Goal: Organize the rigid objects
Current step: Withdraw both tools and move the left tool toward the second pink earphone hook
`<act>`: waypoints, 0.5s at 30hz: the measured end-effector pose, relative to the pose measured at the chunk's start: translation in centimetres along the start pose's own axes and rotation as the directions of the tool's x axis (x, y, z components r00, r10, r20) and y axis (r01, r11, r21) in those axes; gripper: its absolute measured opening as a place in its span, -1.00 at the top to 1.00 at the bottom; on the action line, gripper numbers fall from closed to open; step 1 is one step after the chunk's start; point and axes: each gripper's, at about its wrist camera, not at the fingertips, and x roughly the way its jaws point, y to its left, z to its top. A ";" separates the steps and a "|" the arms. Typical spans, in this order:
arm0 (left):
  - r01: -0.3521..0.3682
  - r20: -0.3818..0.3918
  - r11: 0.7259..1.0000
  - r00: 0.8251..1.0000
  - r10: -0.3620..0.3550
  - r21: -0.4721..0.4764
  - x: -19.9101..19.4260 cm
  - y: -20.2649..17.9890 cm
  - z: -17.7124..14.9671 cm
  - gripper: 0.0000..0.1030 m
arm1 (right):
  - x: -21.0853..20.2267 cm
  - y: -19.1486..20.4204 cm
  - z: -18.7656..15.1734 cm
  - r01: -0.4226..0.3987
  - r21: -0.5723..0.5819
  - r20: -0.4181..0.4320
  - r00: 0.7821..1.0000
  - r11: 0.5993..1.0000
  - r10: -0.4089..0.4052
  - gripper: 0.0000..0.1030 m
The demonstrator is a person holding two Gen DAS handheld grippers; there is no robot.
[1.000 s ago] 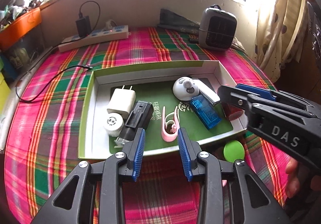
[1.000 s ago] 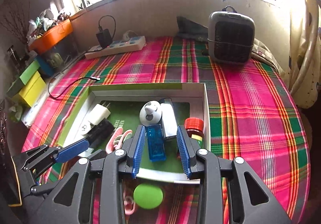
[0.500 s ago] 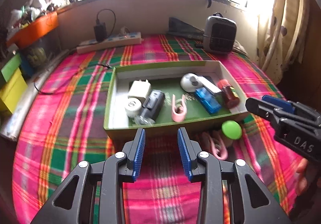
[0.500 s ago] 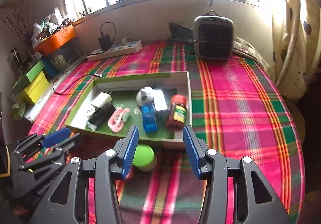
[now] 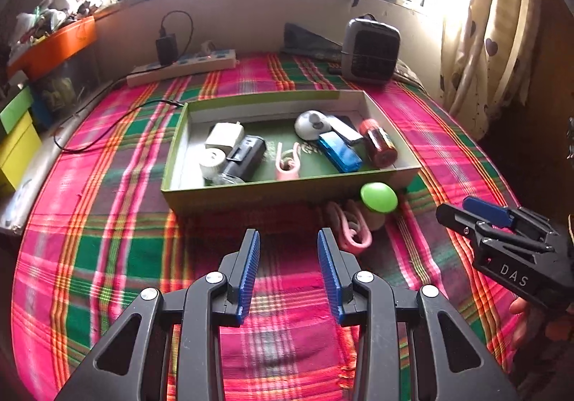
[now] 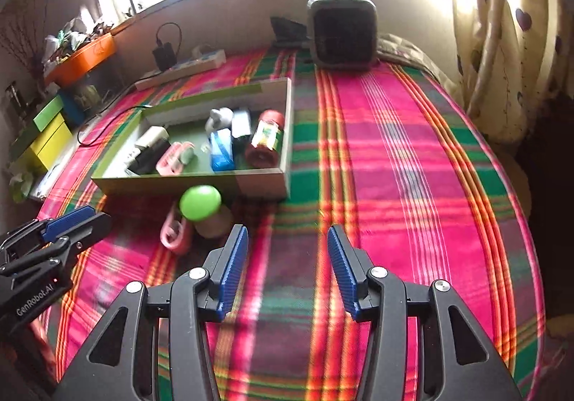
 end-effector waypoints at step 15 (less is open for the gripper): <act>0.086 -0.019 0.996 0.996 -0.085 0.017 0.6 -2.4 -0.4 0.16 | 0.6 -3.2 -1.1 0.037 0.004 -0.028 0.999 0.999 -0.037 0.07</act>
